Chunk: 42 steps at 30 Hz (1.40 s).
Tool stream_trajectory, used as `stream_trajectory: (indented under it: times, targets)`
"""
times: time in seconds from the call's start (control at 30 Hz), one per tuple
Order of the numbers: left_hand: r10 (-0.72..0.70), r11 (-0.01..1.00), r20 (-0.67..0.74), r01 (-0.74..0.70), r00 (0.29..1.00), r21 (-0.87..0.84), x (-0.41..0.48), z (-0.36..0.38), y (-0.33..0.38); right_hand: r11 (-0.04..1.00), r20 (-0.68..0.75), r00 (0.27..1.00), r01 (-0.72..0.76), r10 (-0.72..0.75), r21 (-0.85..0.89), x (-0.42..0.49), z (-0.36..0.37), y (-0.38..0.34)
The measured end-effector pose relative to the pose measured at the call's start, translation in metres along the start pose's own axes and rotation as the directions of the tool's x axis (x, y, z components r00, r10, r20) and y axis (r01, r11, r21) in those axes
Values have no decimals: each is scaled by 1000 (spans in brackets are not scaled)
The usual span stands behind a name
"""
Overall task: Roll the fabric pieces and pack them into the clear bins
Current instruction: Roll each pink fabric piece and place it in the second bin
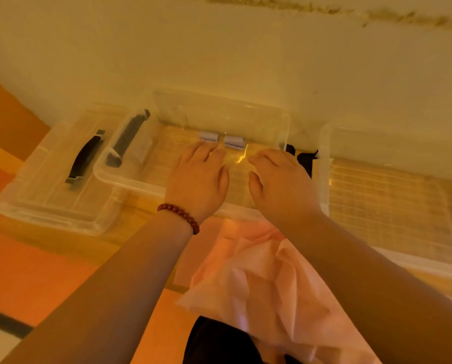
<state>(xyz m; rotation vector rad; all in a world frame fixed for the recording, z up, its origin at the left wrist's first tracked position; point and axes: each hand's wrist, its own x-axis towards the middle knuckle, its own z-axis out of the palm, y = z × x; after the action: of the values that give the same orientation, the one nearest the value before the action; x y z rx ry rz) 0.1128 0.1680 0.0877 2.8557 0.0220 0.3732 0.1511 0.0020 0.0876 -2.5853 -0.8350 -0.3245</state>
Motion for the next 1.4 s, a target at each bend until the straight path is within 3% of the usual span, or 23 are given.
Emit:
stream_trajectory:
  times: [0.3,0.43,0.57,0.93,1.23,1.4]
  targets:
    - [93,994,-118,-99,989,-48,-57,25,67,1000,-86,996,-13,14,14,-93,-21,28]
    - [115,992,-90,-118,989,-32,-79,40,84,999,-80,997,-9,5,-51,-126,-14,34]
    - [118,993,-69,-115,991,33,-94,55,90,989,-112,994,-31,14,-147,-148,-4,38]
    - [189,971,-207,-151,960,183,-105,91,80,946,-262,963,-26,-63,-322,-159,21,44]
    - [199,976,-188,-178,962,122,-128,78,74,957,-278,961,-69,-12,-281,-187,22,36]
    - [166,983,-83,-158,983,90,-152,80,78,955,-264,964,-92,15,-281,-212,25,33]
